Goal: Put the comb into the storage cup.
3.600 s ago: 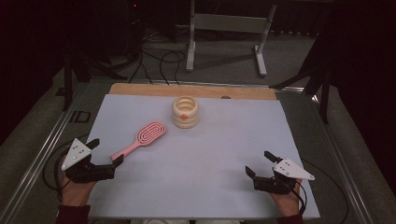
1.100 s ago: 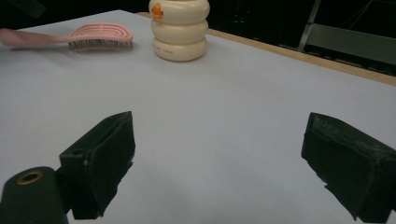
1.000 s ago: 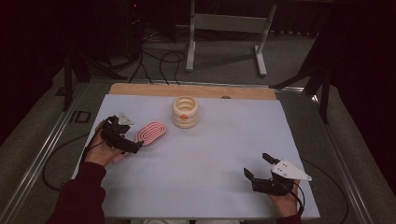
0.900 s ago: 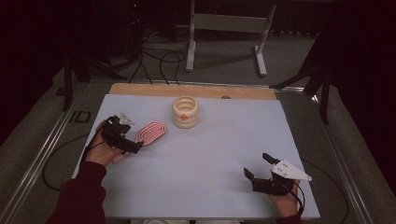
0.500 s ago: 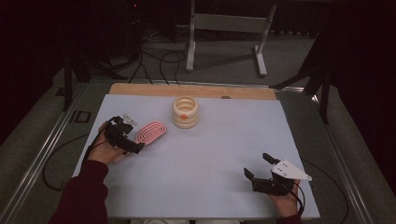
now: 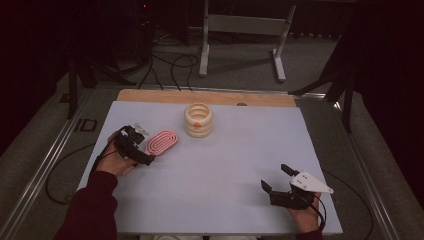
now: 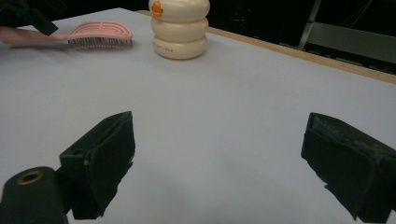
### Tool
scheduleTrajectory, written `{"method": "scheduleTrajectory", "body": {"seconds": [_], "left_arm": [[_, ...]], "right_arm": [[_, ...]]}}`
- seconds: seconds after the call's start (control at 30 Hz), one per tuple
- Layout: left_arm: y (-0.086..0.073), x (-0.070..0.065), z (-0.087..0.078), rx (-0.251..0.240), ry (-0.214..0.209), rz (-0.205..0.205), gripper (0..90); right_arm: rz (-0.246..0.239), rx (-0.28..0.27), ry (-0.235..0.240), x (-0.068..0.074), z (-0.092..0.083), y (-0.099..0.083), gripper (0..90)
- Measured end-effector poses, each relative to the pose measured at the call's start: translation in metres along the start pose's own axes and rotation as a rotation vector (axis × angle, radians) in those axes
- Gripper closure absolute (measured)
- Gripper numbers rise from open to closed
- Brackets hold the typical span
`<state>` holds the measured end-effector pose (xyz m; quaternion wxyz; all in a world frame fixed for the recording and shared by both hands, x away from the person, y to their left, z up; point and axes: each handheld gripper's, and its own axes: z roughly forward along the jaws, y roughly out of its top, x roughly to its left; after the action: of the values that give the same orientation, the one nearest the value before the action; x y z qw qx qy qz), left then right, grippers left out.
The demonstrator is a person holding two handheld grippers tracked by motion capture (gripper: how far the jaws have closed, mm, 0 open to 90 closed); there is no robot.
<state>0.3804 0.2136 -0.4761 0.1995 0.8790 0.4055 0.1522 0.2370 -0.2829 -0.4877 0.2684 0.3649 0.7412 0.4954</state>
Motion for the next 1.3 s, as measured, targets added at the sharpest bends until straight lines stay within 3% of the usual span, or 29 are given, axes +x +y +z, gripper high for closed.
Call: {"method": "scheduleTrajectory", "body": {"seconds": [1.03, 1.3], "left_arm": [[-0.001, 0.006, 0.015, 0.108, -0.051, -0.047, 7.9], [-0.001, 0.004, 0.018, 0.126, -0.059, -0.051, 13.7]], "right_arm": [[0.002, 0.005, 0.0, -0.001, 0.0, -0.001, 9.7], [0.0, 0.011, -0.002, -0.001, 0.001, -0.001, 9.8]]}}
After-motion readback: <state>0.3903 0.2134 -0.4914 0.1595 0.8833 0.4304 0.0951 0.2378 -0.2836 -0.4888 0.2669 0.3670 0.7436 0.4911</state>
